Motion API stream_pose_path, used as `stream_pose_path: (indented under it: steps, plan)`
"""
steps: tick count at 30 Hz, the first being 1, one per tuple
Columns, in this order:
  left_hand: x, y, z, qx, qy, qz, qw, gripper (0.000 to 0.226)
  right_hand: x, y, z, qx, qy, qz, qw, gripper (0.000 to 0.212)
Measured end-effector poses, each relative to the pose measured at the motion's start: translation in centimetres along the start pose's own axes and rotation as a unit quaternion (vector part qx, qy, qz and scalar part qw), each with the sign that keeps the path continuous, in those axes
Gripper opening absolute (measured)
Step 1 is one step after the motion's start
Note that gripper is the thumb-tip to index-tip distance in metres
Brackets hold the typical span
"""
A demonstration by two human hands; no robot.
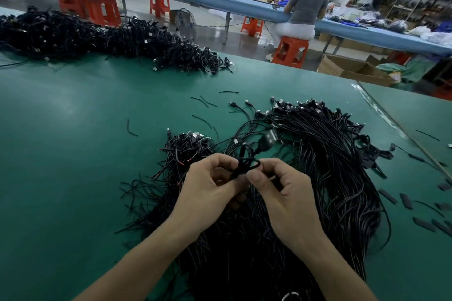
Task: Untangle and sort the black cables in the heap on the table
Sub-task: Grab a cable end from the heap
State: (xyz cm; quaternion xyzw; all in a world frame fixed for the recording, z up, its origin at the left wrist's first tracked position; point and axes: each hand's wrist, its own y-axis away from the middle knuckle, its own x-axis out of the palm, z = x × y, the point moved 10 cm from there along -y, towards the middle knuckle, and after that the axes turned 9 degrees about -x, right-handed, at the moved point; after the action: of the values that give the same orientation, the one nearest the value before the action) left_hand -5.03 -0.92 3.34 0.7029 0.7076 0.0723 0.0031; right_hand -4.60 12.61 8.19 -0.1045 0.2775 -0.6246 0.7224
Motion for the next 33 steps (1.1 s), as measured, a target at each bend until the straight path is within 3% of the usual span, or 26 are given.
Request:
stream_pose_path:
  steps: [2, 8, 11, 15, 18, 24, 26, 30, 33]
  plan:
    - [0.4, -0.1, 0.4, -0.029, 0.054, 0.039, 0.997, 0.014, 0.2, 0.2, -0.4, 0.007, -0.002, 0.018, 1.0, 0.007]
    - [1.0, -0.8, 0.7, -0.113, 0.249, 0.141, 0.951, 0.047, 0.5, 0.2, -0.5, -0.028, 0.132, 0.082, 0.987, 0.027]
    - [1.9, -0.4, 0.3, -0.09, 0.187, 0.17, 0.963, 0.043, 1.0, 0.1, -0.1, -0.051, 0.198, 0.096, 0.974, 0.018]
    - [2.1, -0.1, -0.9, 0.019, 0.056, 0.143, 0.988, 0.037, 0.5, -0.2, -0.4, -0.037, 0.215, 0.081, 0.973, 0.015]
    - [1.5, 0.1, -1.8, 0.075, -0.016, 0.118, 0.99, 0.044, -0.1, -0.3, -0.6, -0.017, 0.186, 0.059, 0.981, 0.025]
    - [-0.5, 0.4, -4.0, 0.185, -0.2, 0.007, 0.962, 0.062, -1.5, -0.8, -1.9, 0.051, 0.066, 0.007, 0.996, 0.016]
    - [0.1, 0.8, -4.3, 0.204, -0.204, 0.026, 0.957, 0.062, -1.6, -1.1, -1.8, 0.047, 0.057, 0.001, 0.997, 0.014]
    - [1.3, 1.0, -4.1, 0.186, -0.166, 0.071, 0.966, 0.038, -1.3, -1.1, -1.7, 0.037, 0.058, -0.008, 0.998, 0.013]
    - [1.3, 0.9, -3.9, 0.175, -0.187, 0.057, 0.965, 0.032, -0.8, -0.9, -1.5, 0.039, 0.039, -0.004, 0.998, 0.013]
